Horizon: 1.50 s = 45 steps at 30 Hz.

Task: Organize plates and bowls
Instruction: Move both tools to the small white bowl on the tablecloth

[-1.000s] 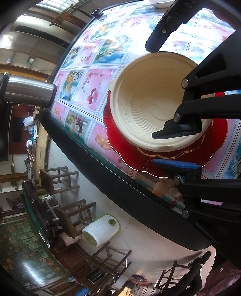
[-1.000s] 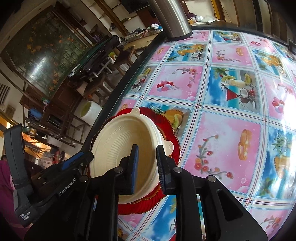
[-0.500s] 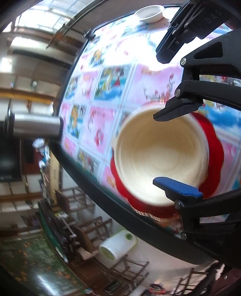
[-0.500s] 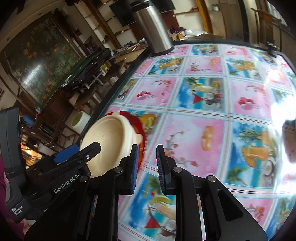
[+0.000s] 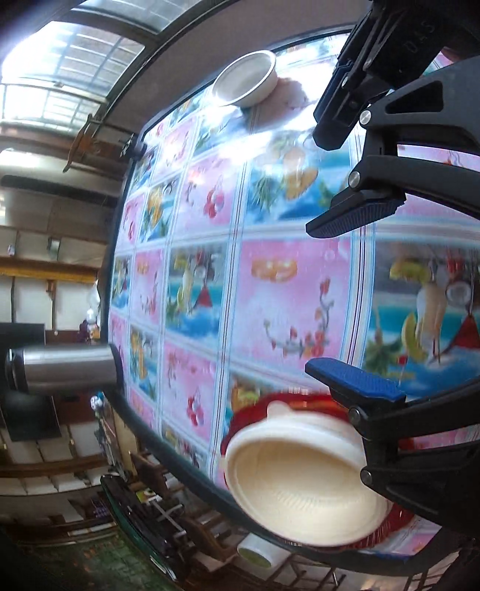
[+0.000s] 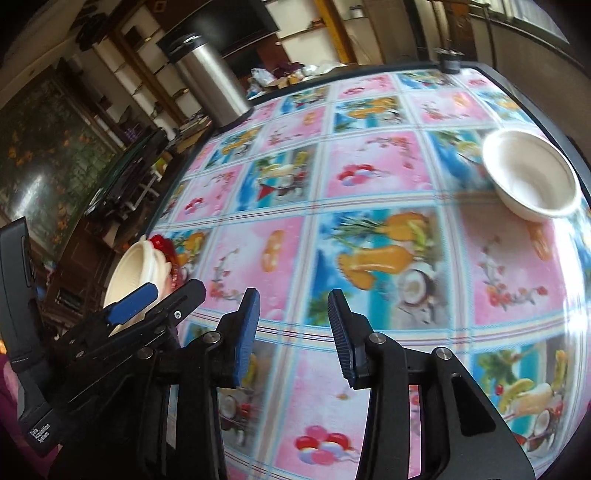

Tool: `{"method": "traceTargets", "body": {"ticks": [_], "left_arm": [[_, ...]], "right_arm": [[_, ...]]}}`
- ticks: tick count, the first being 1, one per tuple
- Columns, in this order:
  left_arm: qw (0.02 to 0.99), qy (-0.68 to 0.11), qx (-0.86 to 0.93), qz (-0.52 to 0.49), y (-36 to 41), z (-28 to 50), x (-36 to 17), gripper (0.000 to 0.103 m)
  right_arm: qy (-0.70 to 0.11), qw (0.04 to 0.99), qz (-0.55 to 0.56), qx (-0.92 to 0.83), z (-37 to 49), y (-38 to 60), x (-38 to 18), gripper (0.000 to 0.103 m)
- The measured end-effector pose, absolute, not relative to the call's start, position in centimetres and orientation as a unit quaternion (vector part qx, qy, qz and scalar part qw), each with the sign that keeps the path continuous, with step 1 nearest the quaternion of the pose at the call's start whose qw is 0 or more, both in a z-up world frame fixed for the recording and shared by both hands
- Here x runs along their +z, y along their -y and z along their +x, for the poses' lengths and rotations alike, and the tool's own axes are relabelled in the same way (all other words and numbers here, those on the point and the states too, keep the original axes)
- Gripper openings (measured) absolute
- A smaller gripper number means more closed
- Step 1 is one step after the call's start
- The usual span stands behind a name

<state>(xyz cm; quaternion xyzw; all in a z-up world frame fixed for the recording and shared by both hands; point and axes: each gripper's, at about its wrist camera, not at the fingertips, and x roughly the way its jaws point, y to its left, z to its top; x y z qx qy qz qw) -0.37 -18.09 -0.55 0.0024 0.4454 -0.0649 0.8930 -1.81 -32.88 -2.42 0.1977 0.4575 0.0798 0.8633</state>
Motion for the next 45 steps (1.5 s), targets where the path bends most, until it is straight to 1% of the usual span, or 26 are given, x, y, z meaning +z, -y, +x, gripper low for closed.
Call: {"method": "traceTargets", "body": {"ticks": [9,20,33,39,45], "left_arm": [[0.888,-0.452,-0.079,0.031,21.3,-1.1,-1.6,0.068],[0.887,-0.454,-0.074,0.032,21.8,-0.8,-2.1,0.068],[0.888,-0.453,-0.067,0.030,22.1,-0.5,-2.1,0.068],[0.883,-0.460,-0.088,0.036,24.8,-0.2,-2.2,0.068],[0.885,-0.451,-0.101,0.059,28.0,0.1,-2.1,0.068]], "right_arm": [[-0.461,0.858,0.218,0.064,-2.6,35.5,-3.7,0.038],[-0.471,0.849,0.230,0.060,-2.6,36.5,-5.1,0.038],[-0.468,0.847,0.246,0.061,-2.8,37.7,-5.4,0.038],[-0.464,0.847,0.256,0.031,-4.0,40.9,-5.4,0.038],[-0.460,0.845,0.272,0.001,-4.6,44.5,-5.5,0.038]]}}
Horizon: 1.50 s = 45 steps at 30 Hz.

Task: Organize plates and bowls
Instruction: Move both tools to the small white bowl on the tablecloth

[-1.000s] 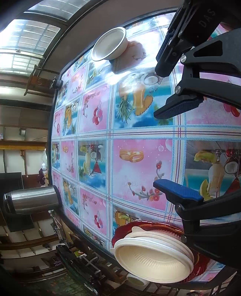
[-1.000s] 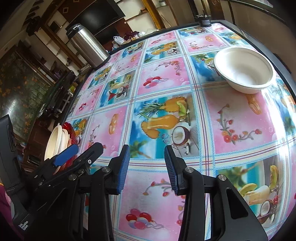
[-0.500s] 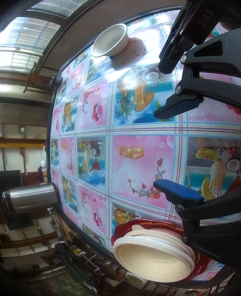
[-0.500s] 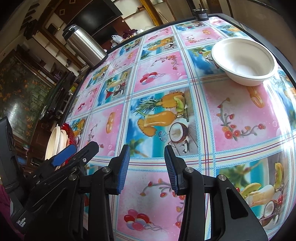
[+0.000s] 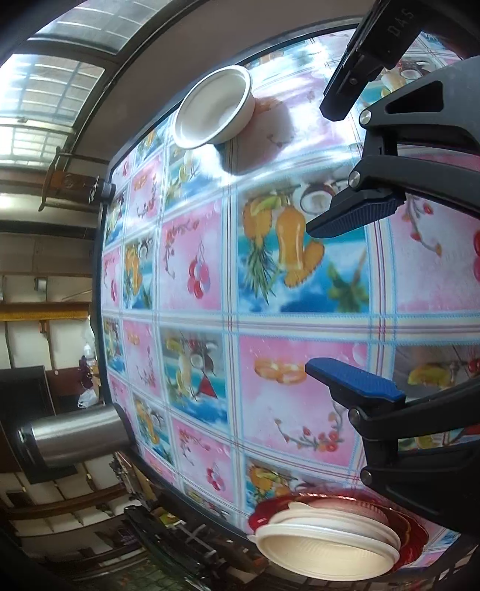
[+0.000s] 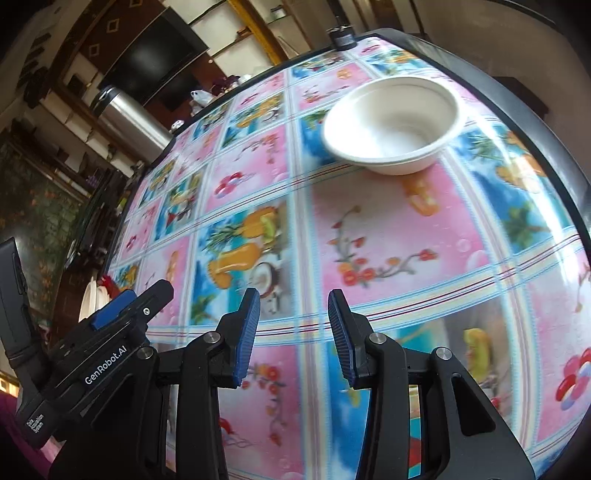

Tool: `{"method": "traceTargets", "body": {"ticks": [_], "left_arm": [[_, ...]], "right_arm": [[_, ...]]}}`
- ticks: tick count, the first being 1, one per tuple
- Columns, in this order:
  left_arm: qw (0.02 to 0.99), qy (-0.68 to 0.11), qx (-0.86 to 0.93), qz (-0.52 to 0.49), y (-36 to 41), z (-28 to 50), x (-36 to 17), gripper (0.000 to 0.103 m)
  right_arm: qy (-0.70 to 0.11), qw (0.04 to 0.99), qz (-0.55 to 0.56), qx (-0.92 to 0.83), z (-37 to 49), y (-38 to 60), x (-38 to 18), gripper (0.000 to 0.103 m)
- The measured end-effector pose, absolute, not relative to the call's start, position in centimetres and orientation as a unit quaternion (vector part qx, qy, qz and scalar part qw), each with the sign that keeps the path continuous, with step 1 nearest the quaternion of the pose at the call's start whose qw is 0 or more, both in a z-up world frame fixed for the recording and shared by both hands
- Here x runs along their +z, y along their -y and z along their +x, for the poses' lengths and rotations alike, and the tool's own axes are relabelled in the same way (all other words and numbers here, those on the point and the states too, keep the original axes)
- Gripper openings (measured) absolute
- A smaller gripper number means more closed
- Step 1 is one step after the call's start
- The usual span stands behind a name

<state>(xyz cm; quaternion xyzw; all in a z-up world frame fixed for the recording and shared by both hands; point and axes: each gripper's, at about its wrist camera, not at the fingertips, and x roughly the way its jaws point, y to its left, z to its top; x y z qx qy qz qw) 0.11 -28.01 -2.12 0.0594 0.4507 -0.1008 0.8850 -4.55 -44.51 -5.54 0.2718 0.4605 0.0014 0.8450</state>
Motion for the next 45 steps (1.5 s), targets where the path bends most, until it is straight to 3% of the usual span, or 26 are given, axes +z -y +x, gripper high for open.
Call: {"method": "traceTargets", "body": {"ticks": [29,34,45], "left_arm": [[0.879,-0.447,-0.138,0.097,38.3,5.2,-2.2,0.068],[0.878,-0.446,-0.143,0.095,39.5,6.3,-1.7,0.068],[0.861,-0.478,-0.156,0.077,41.4,9.1,-2.0,0.068]], "right_arm": [[-0.437,0.846,0.300,-0.054,-3.7,54.9,-4.8,0.038],[-0.430,0.850,0.296,-0.068,-3.0,56.1,-4.0,0.049],[-0.429,0.849,0.298,-0.077,-0.2,57.7,-3.4,0.049]]}}
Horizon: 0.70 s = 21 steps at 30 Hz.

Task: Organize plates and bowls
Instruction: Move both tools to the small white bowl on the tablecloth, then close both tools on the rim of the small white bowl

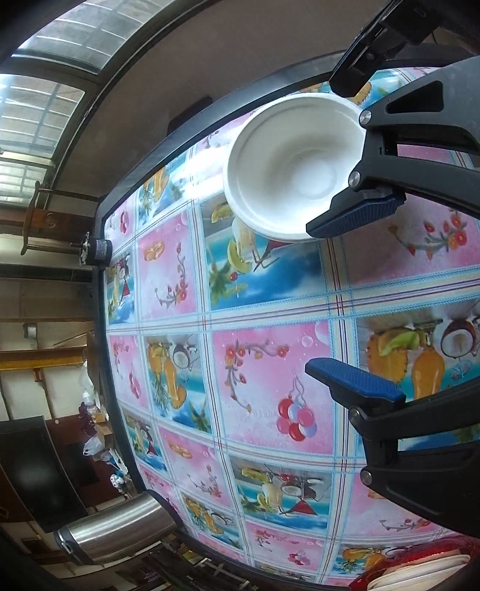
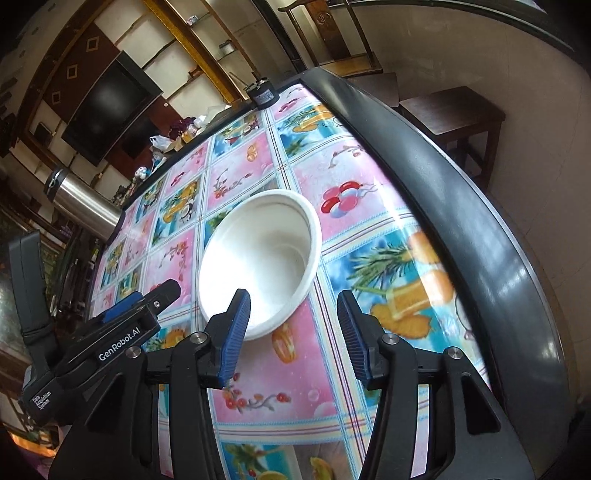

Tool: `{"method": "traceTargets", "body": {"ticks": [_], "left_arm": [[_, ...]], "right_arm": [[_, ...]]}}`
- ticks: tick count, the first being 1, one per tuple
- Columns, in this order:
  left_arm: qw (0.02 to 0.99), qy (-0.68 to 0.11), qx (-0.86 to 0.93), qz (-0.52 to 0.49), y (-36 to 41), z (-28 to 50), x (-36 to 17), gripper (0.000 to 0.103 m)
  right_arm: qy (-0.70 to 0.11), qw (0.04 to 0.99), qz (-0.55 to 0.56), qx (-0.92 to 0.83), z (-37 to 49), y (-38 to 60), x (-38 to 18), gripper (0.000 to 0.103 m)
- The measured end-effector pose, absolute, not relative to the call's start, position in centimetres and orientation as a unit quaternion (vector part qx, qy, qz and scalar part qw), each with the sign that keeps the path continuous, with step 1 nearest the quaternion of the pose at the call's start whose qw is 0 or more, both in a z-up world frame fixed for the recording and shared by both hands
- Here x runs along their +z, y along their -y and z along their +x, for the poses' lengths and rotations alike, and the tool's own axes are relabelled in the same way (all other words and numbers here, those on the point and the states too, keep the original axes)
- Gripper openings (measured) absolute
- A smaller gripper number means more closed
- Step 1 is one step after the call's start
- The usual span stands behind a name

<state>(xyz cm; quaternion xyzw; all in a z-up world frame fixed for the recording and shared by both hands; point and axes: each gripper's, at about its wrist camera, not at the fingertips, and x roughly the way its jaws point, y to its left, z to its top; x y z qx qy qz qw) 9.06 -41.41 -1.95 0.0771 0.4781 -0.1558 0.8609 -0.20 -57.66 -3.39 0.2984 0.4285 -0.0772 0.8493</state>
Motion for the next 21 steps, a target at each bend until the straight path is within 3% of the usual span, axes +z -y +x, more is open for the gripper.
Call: {"method": "traceTargets", "body": {"ticks": [21], "left_arm": [[0.861,-0.479,-0.148,0.087,42.9,9.6,-3.2,0.068]], "right_arm": [[-0.438,0.841,0.308,-0.084,1.1,58.8,-4.7,0.049]]}}
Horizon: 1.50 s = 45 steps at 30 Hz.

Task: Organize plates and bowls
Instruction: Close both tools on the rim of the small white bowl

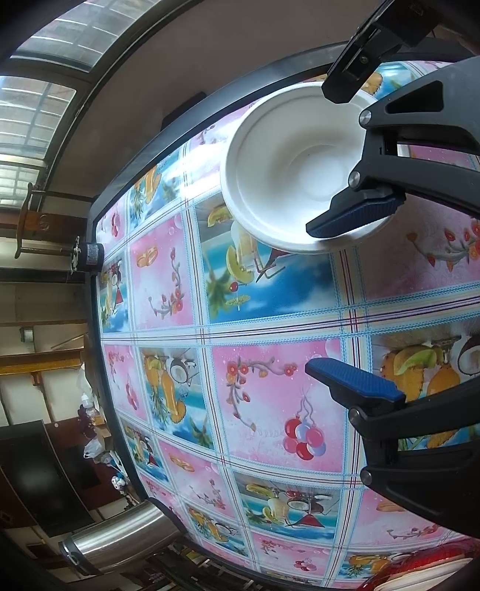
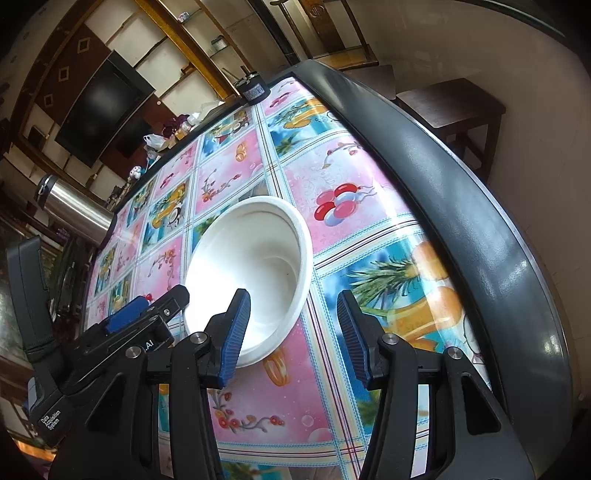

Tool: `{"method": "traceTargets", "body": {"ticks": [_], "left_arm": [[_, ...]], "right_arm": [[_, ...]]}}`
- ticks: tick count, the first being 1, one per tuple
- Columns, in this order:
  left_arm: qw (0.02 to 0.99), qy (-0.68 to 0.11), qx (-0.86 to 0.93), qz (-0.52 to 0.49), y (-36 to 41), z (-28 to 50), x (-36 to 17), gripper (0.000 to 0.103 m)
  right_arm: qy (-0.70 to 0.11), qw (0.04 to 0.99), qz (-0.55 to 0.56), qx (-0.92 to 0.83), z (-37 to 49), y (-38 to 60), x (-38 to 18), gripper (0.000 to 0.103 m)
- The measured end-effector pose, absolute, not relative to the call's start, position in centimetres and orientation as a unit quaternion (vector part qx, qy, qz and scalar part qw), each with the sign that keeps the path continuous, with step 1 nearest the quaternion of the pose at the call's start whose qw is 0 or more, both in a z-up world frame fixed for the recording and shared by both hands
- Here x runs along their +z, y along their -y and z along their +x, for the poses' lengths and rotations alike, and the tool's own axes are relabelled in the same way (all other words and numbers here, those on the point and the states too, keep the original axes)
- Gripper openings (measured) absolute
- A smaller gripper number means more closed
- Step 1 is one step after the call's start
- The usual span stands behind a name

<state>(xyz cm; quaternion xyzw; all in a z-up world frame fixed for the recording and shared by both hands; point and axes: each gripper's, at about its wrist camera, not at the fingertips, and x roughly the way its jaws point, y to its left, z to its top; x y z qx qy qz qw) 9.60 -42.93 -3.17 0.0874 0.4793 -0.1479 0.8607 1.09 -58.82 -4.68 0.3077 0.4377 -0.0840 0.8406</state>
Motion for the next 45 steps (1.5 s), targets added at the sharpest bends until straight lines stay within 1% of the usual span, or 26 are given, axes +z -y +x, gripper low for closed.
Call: {"method": "traceTargets", "body": {"ticks": [16,21,27,33,45], "left_arm": [[0.850,-0.498,-0.154,0.077,43.8,10.4,-4.5,0.068],[0.846,-0.503,-0.159,0.083,44.6,10.3,-4.7,0.068],[0.843,-0.503,-0.157,0.107,45.5,10.2,-4.9,0.068],[0.842,-0.504,-0.161,0.107,45.9,10.6,-4.5,0.068],[0.838,-0.508,-0.158,0.124,46.5,9.9,-5.3,0.068]], "right_arm": [[-0.446,0.834,0.312,-0.092,2.1,59.5,-5.7,0.049],[-0.446,0.835,0.312,-0.086,2.5,59.4,-6.0,0.049],[-0.431,0.850,0.290,-0.087,2.9,59.4,-4.7,0.049],[-0.445,0.855,0.254,-0.087,3.9,58.8,-4.6,0.049],[-0.438,0.854,0.268,-0.081,3.3,59.7,-4.9,0.049]]}}
